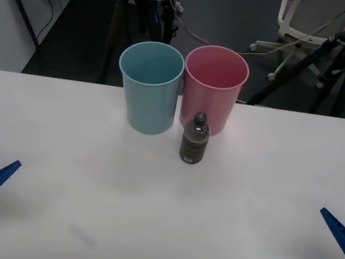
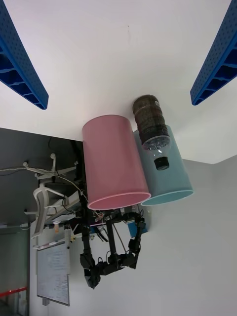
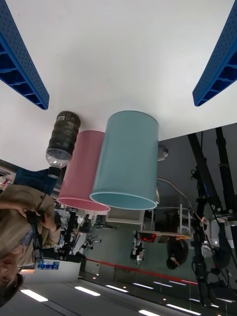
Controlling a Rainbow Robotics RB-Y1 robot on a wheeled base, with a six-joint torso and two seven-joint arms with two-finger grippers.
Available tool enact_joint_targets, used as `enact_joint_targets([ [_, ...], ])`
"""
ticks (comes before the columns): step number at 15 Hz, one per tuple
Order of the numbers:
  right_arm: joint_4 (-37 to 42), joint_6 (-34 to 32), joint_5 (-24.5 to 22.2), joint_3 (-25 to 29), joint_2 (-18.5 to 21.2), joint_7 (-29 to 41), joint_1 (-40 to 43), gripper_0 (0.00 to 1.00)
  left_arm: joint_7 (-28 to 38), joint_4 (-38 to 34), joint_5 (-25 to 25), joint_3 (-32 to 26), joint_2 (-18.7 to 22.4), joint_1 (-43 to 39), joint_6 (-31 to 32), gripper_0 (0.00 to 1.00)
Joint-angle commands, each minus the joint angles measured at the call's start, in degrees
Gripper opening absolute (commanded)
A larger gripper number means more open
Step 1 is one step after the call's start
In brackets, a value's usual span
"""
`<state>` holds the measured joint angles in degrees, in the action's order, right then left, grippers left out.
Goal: Grasp the object on the table and drop it into the matching bin: aluminum can to the light blue bin, PET bottle to the pink bin.
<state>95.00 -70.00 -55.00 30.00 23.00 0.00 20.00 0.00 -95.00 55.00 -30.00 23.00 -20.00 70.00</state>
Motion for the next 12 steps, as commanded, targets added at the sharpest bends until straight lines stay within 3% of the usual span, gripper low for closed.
enact_joint_targets([
  [1, -1.9, 1.7, 0.3, -1.0, -2.3, 0.0, -1.3, 1.0, 0.0, 0.0, 0.0, 0.0, 0.0, 0.0, 0.0, 1.0],
  [8, -1.7, 1.2, 1.9, -3.4, -0.8, -1.8, 0.4, 1.0, 0.0, 0.0, 0.0, 0.0, 0.0, 0.0, 0.0, 1.0],
  [12, -1.0, 1.4, 2.0, -5.0, -0.8, -12.0, 1.4, 1.0, 0.0, 0.0, 0.0, 0.0, 0.0, 0.0, 0.0, 1.0],
])
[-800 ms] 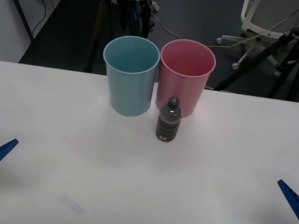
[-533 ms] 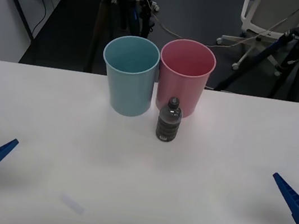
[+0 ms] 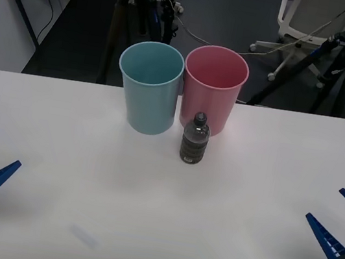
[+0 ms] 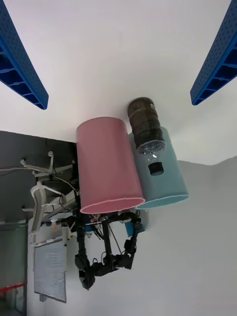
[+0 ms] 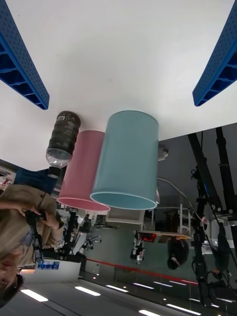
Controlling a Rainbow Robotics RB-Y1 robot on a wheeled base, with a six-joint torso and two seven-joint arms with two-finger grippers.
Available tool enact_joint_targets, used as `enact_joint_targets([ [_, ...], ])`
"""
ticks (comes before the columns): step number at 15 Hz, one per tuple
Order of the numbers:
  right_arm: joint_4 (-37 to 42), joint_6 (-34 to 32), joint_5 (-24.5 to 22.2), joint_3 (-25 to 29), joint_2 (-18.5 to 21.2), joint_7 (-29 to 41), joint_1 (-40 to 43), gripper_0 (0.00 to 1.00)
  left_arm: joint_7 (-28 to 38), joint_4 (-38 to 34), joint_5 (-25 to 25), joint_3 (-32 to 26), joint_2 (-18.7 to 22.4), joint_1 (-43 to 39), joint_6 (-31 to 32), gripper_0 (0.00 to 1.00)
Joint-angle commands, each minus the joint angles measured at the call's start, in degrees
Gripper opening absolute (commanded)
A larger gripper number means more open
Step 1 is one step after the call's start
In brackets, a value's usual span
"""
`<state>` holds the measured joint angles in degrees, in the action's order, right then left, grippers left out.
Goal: Grasp the object on the table and drop it into the matching bin: aluminum can to the light blue bin, PET bottle to the pink bin.
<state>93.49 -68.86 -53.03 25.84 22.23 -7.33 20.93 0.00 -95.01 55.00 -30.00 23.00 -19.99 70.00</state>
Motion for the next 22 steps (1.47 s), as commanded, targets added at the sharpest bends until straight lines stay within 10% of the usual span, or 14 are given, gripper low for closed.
enact_joint_targets([
  [1, 0.5, 0.2, -0.1, -1.3, 0.0, -6.6, 0.8, 1.0, 0.0, 0.0, 0.0, 0.0, 0.0, 0.0, 0.0, 1.0],
  [15, -0.8, 5.1, -3.6, -16.6, 0.1, -11.2, 1.8, 1.0, 0.0, 0.0, 0.0, 0.0, 0.0, 0.0, 0.0, 1.0],
  [22, -15.3, 3.6, -3.4, -20.8, -0.4, -15.4, -10.7, 1.0, 0.0, 0.0, 0.0, 0.0, 0.0, 0.0, 0.0, 1.0],
])
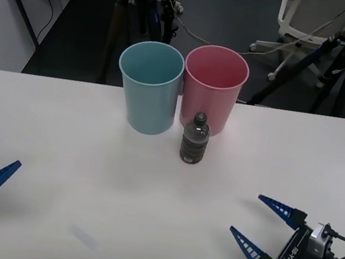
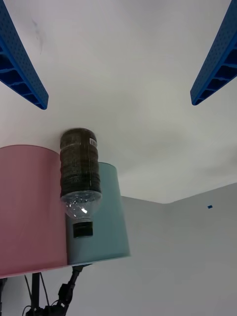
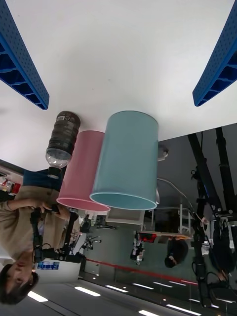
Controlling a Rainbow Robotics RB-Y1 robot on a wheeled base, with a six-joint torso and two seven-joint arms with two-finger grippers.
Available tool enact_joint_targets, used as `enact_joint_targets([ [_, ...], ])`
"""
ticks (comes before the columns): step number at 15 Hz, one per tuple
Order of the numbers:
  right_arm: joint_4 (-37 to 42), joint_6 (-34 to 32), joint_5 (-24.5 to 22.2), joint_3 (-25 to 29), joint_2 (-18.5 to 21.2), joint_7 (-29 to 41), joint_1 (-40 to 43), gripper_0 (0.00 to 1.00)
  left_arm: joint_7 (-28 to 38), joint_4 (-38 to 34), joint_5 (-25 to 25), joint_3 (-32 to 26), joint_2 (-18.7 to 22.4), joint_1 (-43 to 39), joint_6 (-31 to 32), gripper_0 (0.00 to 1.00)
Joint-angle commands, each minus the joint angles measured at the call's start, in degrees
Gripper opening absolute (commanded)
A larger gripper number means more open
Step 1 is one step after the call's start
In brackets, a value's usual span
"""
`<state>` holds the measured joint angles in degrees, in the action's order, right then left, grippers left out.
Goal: Grasp the object on the table and drop it into the matching bin: aluminum can to the light blue bin, PET bottle to the pink bin.
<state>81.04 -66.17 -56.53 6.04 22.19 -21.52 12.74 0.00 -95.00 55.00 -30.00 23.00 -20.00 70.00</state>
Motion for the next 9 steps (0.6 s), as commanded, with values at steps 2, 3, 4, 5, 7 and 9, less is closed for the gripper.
enact_joint_targets([
  [2, -6.1, 2.9, 0.1, -1.1, -2.1, -4.9, -5.4, 1.0, 0.0, 0.0, 0.0, 0.0, 0.0, 0.0, 0.0, 1.0],
  [3, -7.6, 3.9, 0.1, -1.3, -2.8, -5.3, -6.9, 1.0, 0.0, 0.0, 0.0, 0.0, 0.0, 0.0, 0.0, 1.0],
  [4, -8.9, 5.1, 0.0, -1.8, -3.3, -5.4, -8.3, 1.0, 0.0, 0.0, 0.0, 0.0, 0.0, 0.0, 0.0, 1.0],
  [5, -9.8, 6.9, 0.0, -2.3, -4.2, -5.5, -10.0, 1.0, 0.0, 0.0, 0.0, 0.0, 0.0, 0.0, 0.0, 1.0],
  [7, -11.2, 10.2, 0.0, -3.8, -5.4, -5.7, -12.4, 1.0, 0.0, 0.0, 0.0, 0.0, 0.0, 0.0, 0.0, 1.0],
  [9, -11.2, 14.1, 0.0, -5.3, -6.9, -6.0, -14.1, 1.0, 0.0, 0.0, 0.0, 0.0, 0.0, 0.0, 0.0, 1.0],
])
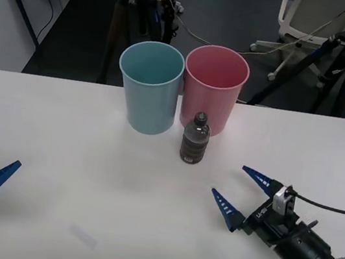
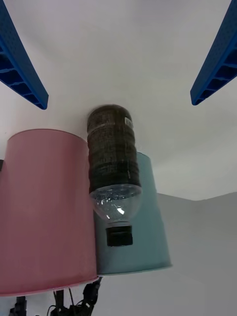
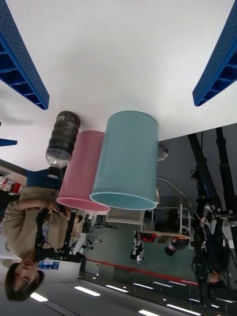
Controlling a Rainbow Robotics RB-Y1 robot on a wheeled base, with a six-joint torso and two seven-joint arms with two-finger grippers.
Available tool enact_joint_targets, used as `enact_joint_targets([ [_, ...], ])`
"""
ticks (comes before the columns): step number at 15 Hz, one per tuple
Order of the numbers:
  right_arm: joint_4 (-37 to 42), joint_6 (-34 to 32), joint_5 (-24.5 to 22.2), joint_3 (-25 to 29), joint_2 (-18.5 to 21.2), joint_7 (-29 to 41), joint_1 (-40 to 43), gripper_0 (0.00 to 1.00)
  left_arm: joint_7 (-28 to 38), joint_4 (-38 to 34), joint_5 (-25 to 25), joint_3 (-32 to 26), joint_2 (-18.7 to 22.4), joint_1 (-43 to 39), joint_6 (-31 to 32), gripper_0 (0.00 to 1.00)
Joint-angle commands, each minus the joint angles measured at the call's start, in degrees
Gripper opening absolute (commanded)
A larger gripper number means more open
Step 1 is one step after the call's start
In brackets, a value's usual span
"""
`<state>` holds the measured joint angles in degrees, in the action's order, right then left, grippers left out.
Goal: Grasp the object on the table and drop it into the matching bin: aluminum can to the light blue bin, PET bottle to the pink bin.
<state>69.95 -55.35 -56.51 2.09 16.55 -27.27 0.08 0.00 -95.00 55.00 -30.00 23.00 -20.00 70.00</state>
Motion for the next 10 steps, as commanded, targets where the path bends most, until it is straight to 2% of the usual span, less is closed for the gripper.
enact_joint_targets([
  [1, -0.1, 4.8, 0.1, -2.3, -1.9, -0.2, -1.8, 1.0, 0.0, 0.0, 0.0, 0.0, 0.0, 0.0, 0.0, 1.0],
  [5, -0.1, 9.2, 0.0, -5.6, -4.6, -1.1, -2.8, 1.0, 0.0, 0.0, 0.0, 0.0, 0.0, 0.0, 0.0, 1.0],
  [10, -0.1, 12.4, -1.2, -7.1, -7.0, -2.4, -3.9, 1.0, 0.0, 0.0, 0.0, 0.0, 0.0, 0.0, 0.0, 1.0],
])
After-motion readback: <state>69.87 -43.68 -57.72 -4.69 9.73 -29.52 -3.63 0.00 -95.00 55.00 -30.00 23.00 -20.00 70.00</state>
